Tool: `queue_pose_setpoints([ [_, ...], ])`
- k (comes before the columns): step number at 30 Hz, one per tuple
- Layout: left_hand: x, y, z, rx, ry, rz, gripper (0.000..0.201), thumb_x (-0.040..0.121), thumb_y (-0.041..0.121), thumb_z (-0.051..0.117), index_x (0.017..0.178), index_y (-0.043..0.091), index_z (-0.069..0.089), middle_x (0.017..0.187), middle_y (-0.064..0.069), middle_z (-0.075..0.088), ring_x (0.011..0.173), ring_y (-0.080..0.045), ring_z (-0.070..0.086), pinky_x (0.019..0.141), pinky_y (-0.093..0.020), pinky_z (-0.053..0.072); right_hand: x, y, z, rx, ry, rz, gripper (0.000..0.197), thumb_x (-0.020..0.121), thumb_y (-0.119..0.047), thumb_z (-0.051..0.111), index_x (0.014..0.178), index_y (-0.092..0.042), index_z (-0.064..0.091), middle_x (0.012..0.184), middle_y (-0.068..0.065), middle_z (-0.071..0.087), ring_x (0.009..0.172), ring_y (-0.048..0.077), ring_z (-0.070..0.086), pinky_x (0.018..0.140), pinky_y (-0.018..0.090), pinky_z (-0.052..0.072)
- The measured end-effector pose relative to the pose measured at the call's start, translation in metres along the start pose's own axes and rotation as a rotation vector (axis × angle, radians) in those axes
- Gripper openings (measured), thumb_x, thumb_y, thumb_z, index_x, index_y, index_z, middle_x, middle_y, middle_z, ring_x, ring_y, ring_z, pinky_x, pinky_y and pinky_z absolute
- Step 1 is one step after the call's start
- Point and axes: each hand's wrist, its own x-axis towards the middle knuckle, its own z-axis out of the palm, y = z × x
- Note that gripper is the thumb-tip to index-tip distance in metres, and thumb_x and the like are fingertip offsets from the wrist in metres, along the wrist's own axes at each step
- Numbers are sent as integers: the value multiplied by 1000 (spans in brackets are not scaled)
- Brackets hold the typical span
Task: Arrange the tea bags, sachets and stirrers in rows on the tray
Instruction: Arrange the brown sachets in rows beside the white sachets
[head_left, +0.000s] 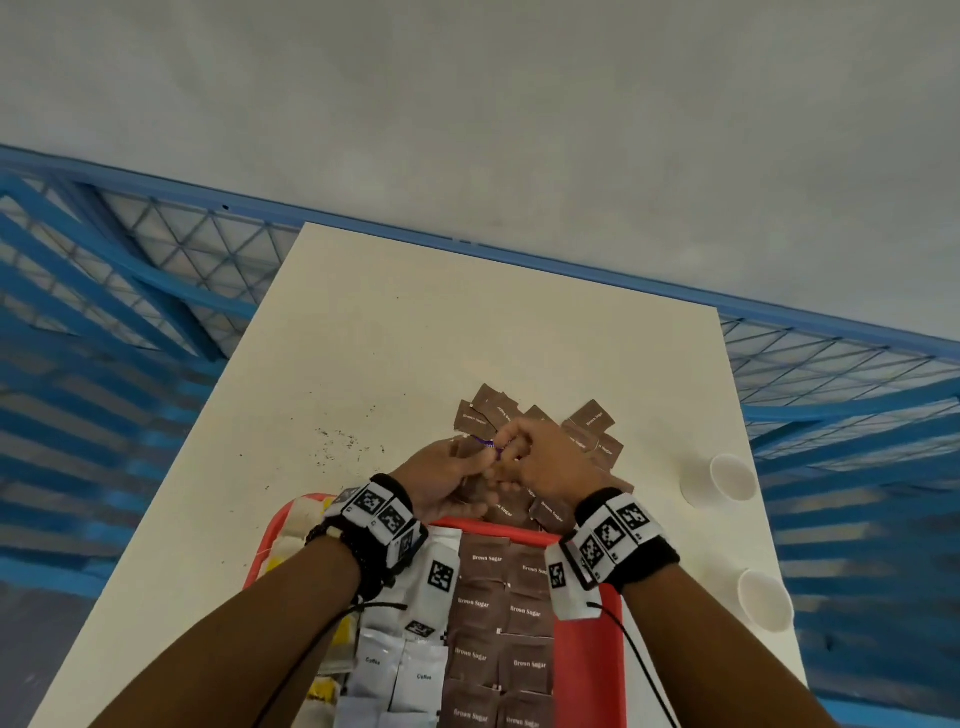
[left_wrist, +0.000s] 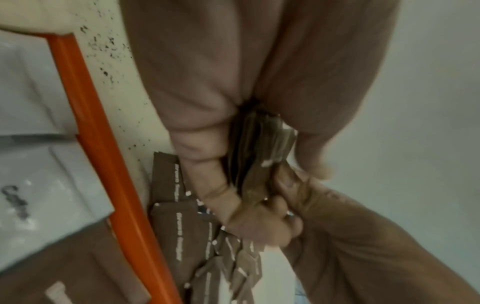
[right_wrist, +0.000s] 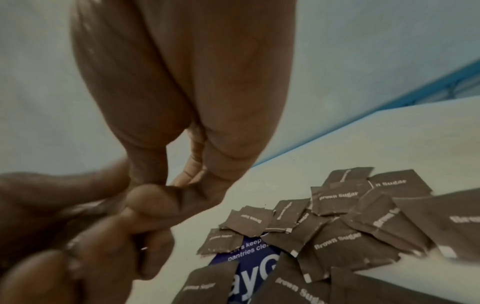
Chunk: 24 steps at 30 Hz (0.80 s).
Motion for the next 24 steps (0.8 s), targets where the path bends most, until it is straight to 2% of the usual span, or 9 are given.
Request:
queue_pose_setpoints([
  [2,-4,-2,-9,61,107,8,9,101,18,54,105,11,57,75,-6,66,57,-15,65,56,-28,57,3,7,-1,-375,-16,-62,28,79,-12,77,99,-18,59,88,-4,58,73,10,57,62,22,45],
  [4,-9,-5,-21,88,170,12,9,102,11,49,103,15,57,73,-7,63,55,-18,62,52,-27,55,0,14,-2,-688,-107,-90,40,80,-27,77,113,-19,57,111,-2,50,94,17,54,73,24,40],
  [7,-16,-9,-37,104,192,36,21,101,5,47,102,20,61,74,-7,60,58,-20,60,50,-27,51,0,25,0,-799,-180,-43,64,73,-38,81,127,-20,52,128,-3,43,110,23,54,88,36,47],
  [10,-21,-12,-46,162,204,40,20,100,4,47,94,17,60,75,-6,58,58,-20,60,56,-32,52,7,30,4,-754,-183,-14,60,71,-35,84,121,-18,54,124,-1,47,107,21,53,89,36,47],
  [12,-23,-13,-48,158,200,33,20,100,2,47,92,16,59,77,-7,56,58,-20,59,60,-34,53,12,29,4,-718,-185,0,49,74,-30,83,113,-18,55,118,0,51,102,19,53,79,29,42],
  [14,-26,-13,-48,168,206,27,18,99,2,48,91,15,57,79,-7,56,59,-21,59,60,-34,54,14,29,3,-682,-204,-3,46,73,-27,84,109,-20,55,114,-1,51,100,18,53,73,27,38],
  [17,-27,-14,-49,167,229,22,15,98,4,50,87,14,54,80,-7,56,57,-20,58,55,-31,52,15,29,7,-691,-220,-22,49,71,-30,85,108,-23,54,113,-3,46,97,20,53,76,30,41],
  [22,-28,-16,-47,115,246,-6,15,99,9,54,85,15,51,74,-7,53,55,-18,54,56,-30,49,19,31,16,-626,-64,-16,29,82,-32,76,98,-23,53,112,-1,50,90,16,54,70,23,40],
  [24,-26,-15,-49,116,267,-1,15,99,14,57,86,14,50,71,-6,54,53,-18,55,54,-29,49,19,29,18,-614,-50,19,35,78,-42,77,93,-23,51,102,-3,53,84,13,52,67,24,41],
])
